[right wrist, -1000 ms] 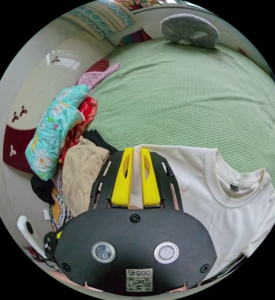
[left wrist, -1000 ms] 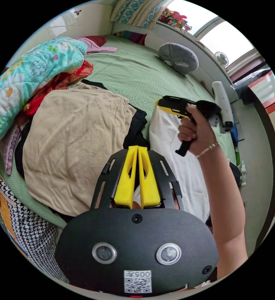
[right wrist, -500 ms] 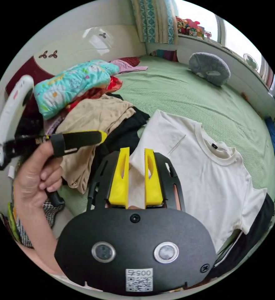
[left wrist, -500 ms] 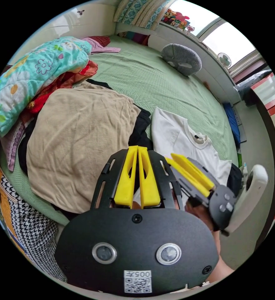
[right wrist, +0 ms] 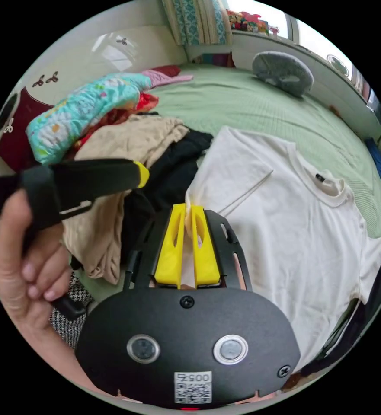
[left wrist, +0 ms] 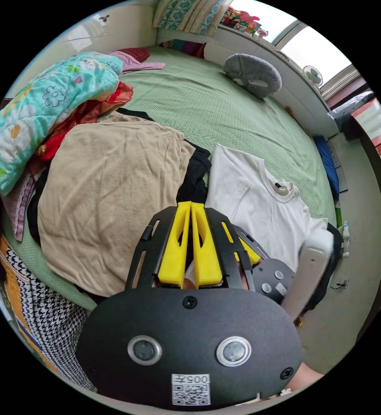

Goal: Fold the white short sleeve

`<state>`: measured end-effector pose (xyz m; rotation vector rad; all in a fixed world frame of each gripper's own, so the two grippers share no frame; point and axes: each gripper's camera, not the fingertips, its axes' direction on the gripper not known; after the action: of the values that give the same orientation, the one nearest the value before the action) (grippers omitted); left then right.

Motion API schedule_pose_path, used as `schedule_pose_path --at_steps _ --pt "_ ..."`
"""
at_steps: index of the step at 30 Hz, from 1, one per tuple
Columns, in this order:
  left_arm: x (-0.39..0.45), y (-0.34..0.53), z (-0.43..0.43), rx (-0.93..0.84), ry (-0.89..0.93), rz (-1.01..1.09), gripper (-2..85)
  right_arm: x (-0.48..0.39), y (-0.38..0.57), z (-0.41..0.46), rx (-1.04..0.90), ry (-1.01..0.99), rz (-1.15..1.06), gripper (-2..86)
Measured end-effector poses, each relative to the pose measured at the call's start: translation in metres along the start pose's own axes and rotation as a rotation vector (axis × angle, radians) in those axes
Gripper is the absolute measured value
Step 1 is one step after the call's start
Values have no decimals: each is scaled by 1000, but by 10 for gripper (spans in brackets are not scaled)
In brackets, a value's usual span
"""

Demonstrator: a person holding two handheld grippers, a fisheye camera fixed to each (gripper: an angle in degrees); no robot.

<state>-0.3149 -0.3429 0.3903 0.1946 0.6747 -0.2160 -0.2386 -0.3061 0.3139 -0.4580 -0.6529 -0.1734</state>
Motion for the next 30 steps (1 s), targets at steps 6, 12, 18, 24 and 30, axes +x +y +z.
schedule_pose_path --at_steps 6,12,18,24,30 --pt "38 8 14 -2 0 21 -3 21 43 -42 -27 -87 -38 45" --pt "101 22 29 -1 37 110 -2 68 106 -112 10 95 -27 75" --pt "200 47 49 -3 79 317 8 162 176 -168 104 208 256 72" --pt "317 84 80 -9 171 550 33 248 257 -216 180 250 571 55" --pt "424 121 120 -16 300 759 53 297 311 -253 178 467 605 46"
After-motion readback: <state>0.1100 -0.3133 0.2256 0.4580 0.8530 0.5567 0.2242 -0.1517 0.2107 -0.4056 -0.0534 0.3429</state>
